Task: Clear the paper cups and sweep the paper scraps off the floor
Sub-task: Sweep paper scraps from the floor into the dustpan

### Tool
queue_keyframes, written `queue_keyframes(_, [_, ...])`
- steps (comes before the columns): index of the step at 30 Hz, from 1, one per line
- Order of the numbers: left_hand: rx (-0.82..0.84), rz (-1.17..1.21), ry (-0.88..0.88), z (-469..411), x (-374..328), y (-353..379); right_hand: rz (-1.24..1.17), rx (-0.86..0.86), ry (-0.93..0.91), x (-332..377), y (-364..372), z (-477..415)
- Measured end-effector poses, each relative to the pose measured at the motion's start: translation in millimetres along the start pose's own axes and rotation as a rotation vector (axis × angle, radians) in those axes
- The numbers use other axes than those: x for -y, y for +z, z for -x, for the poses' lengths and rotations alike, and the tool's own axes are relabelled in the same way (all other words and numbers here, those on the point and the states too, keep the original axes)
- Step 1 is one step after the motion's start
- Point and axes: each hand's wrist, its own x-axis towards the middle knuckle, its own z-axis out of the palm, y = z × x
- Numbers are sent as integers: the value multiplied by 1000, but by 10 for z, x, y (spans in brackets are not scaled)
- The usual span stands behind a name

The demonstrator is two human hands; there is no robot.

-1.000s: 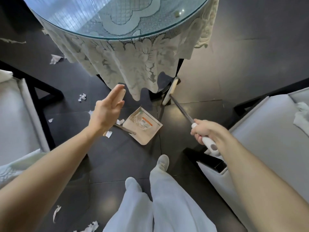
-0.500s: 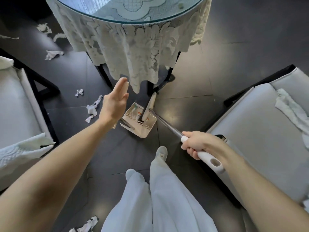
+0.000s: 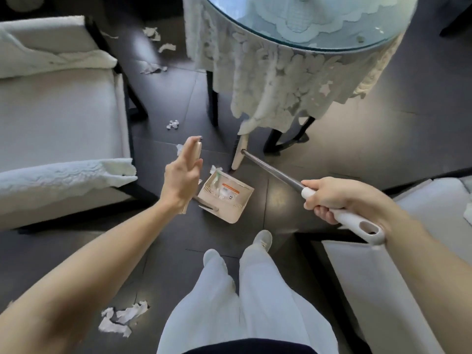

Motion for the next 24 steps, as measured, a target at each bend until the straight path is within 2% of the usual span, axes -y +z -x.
queue_keyframes(5, [-124,63,-92,231,296,-390,233,-9,-107,484,208,-213])
queue_keyframes(11, [-278,64,-216,489,674,-844,868,-214,-258,974,690,-670])
queue_keyframes(15, [-363,81,-286,632,859,-989,1060,-252,-282,969,927,-938])
queue_keyframes(20, [-433,73,-320,466,889,-1105,1124,-124,-244,924,1261,-1007])
queue_keyframes(24, [-406,48,-310,243,888,-1158,1258,25,-210,855,1421,-826])
